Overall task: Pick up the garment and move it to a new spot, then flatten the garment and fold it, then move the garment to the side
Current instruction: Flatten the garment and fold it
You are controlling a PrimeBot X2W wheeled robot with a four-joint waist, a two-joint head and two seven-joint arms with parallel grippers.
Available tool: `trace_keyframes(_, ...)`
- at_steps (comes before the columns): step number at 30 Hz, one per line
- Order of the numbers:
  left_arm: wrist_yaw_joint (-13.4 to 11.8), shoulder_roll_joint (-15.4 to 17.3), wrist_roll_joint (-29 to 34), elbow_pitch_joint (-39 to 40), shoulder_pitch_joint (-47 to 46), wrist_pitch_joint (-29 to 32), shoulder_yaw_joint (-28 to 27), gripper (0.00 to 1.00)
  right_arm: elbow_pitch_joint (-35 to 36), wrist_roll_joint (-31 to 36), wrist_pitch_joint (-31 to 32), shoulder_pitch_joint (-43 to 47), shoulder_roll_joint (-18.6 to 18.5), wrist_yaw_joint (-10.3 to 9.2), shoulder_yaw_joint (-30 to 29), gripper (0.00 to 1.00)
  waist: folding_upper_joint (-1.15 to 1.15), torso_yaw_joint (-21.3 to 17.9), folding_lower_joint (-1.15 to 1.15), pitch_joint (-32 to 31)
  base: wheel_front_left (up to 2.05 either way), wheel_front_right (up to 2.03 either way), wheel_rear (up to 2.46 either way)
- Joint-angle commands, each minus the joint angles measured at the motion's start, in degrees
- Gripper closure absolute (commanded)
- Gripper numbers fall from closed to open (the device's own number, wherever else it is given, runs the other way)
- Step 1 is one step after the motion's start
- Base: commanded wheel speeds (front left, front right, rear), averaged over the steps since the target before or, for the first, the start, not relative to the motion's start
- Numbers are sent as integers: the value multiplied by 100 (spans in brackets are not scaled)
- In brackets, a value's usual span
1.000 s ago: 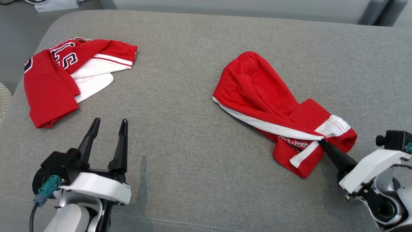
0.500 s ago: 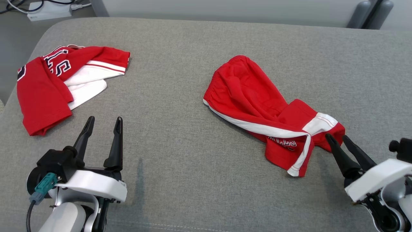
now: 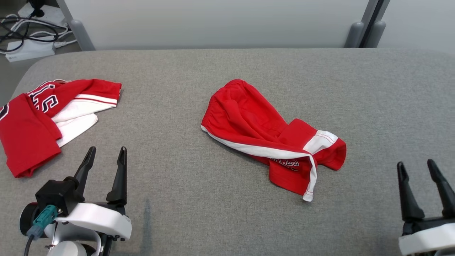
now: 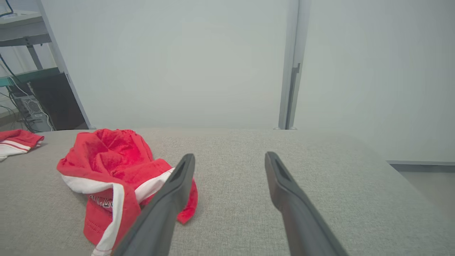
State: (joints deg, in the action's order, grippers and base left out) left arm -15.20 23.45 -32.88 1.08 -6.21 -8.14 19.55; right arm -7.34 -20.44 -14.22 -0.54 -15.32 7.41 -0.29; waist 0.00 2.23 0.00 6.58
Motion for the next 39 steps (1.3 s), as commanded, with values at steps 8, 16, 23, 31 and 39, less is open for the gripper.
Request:
trace_keyframes(8, -231, 266, 57, 241, 189, 52, -227, 0, 468, 1145, -76, 802, 698, 8, 71, 0, 0, -147, 0, -366, 0, 0, 0)
trace_keyframes(16, -313, 304, 56, 304, 386, 83, -210, 0, 409, 1306, -77, 1023, 854, 8, 203, 0, 0, -137, 0, -523, 0, 0, 0)
trace_keyframes(23, -342, 319, 34, 369, 406, 95, -214, 0, 404, 1292, -77, 1052, 927, 8, 251, 0, 0, -113, 0, -507, 0, 0, 0)
trace_keyframes(31, -327, 307, 18, 383, 334, 87, -186, 0, 416, 1280, -77, 966, 944, 8, 341, 0, 0, -96, 0, -417, 0, 0, 0)
trace_keyframes(39, 53, 325, 31, 318, -195, 384, 156, 0, 394, 1310, -77, 665, 1015, 8, 561, 0, 0, -75, 0, -37, 0, 0, 0)
